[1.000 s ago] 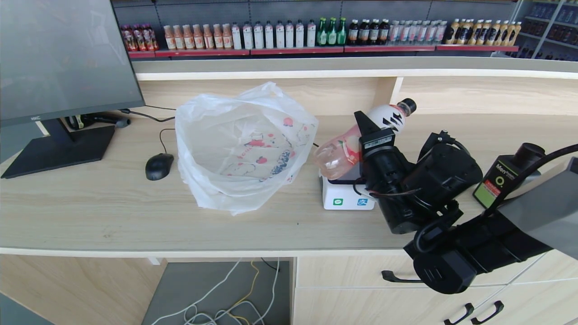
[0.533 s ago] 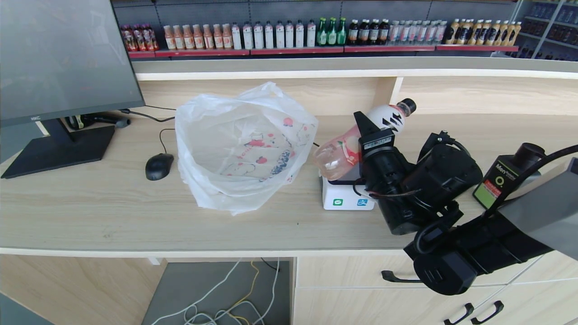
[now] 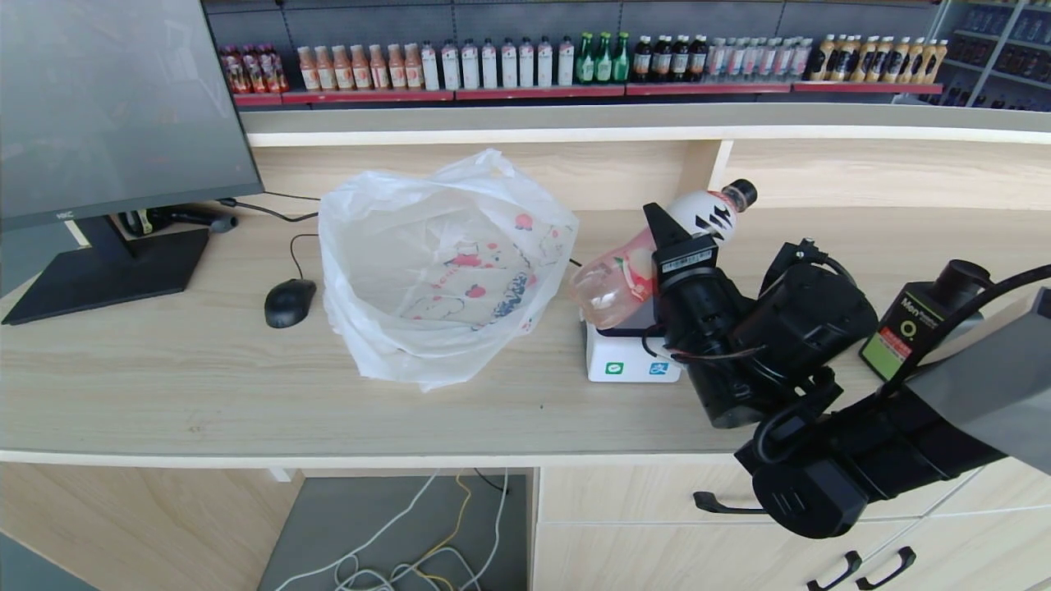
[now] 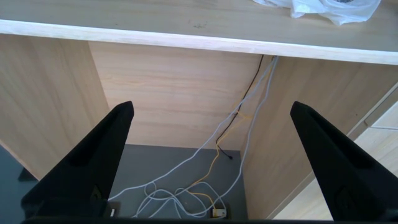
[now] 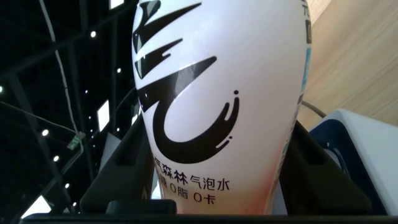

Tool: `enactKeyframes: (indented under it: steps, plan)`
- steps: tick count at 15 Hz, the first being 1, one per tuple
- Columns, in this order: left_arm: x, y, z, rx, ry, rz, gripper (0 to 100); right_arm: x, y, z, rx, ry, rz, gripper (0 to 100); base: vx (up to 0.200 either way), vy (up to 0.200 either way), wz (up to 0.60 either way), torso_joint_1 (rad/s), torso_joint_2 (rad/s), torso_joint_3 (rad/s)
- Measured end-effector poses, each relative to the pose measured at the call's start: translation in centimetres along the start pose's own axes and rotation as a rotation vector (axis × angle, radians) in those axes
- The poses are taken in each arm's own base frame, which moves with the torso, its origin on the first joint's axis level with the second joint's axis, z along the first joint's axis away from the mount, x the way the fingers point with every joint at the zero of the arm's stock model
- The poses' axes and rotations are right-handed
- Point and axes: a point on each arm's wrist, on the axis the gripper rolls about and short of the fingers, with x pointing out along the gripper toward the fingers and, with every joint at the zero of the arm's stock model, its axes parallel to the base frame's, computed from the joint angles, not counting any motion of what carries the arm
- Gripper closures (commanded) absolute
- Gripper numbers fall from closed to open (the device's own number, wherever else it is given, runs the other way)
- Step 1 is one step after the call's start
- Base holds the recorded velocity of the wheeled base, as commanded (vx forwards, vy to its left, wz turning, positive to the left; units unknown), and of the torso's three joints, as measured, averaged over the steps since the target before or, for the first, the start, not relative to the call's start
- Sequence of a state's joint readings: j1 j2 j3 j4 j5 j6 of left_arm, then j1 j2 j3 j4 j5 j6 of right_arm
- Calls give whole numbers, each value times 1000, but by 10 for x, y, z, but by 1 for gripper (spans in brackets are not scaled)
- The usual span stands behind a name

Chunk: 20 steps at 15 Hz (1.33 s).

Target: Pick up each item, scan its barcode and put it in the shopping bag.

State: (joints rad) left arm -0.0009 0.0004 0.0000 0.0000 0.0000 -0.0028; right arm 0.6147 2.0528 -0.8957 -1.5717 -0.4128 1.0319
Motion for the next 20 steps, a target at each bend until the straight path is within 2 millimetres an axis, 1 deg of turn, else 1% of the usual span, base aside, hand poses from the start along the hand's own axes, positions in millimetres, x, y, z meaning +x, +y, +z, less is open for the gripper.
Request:
enactKeyframes:
  steps: [5,8,10,15,18,20]
  plan:
    - [0,0,0,0,0,0,0,0,1,0,-8,-1,0,100,0,0,0,0,0,0]
    - [0,0,0,0,0,1,0,-3,11,2,-35,4,14,100,0,0,0,0,0,0]
    - [0,0,0,0,0,1,0,-7,28,3,-63,6,56,100,0,0,0,0,0,0]
    - [0,0,0,0,0,0,0,-27,82,7,-175,31,208,100,0,0,0,0,0,0]
    - [0,0,0,0,0,0,0,-45,118,10,-253,60,341,100,0,0,0,0,0,0]
    - [0,0,0,0,0,0,0,-56,134,14,-295,65,398,100,0,0,0,0,0,0]
